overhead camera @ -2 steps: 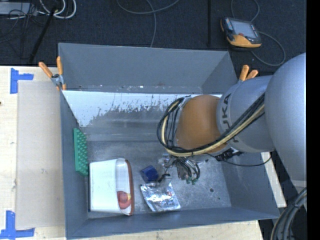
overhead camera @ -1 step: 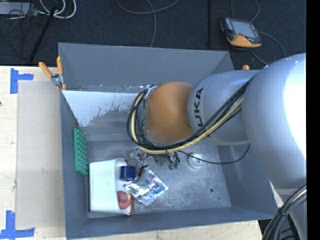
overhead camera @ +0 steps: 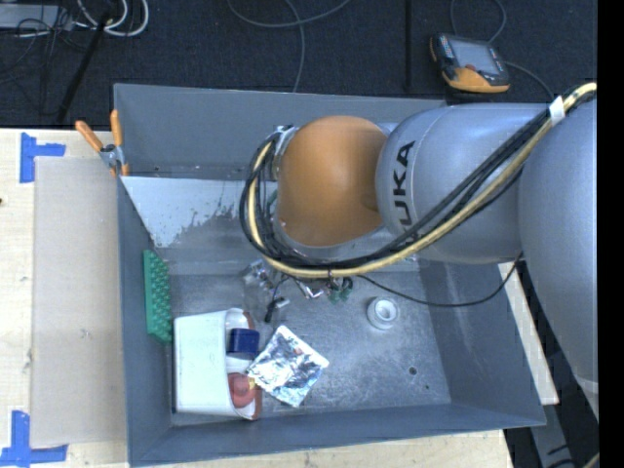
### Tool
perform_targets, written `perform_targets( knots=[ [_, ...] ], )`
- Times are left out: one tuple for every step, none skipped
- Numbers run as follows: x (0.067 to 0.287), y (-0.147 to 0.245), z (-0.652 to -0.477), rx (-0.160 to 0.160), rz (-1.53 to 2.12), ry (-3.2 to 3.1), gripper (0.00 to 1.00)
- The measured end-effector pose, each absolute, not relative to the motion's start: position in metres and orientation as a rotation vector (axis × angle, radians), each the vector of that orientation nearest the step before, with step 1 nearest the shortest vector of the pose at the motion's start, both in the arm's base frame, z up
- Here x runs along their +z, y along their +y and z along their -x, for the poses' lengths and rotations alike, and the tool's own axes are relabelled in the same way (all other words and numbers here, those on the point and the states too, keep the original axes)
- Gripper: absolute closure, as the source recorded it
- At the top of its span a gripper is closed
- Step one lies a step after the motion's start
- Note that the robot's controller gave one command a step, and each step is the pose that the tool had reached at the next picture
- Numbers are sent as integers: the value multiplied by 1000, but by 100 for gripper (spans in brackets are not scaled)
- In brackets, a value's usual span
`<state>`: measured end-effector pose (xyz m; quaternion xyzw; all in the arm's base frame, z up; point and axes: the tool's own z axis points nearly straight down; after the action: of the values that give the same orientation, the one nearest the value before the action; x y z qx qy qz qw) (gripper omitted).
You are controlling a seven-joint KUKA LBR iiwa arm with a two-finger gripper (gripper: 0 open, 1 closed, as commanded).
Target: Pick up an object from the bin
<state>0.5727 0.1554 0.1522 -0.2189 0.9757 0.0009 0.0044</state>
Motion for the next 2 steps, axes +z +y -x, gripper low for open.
perform_targets(
  knots=[
    [147,153,-571,1,681,3066,0],
    [76,128,-529,0,799,3050,0]
  ],
)
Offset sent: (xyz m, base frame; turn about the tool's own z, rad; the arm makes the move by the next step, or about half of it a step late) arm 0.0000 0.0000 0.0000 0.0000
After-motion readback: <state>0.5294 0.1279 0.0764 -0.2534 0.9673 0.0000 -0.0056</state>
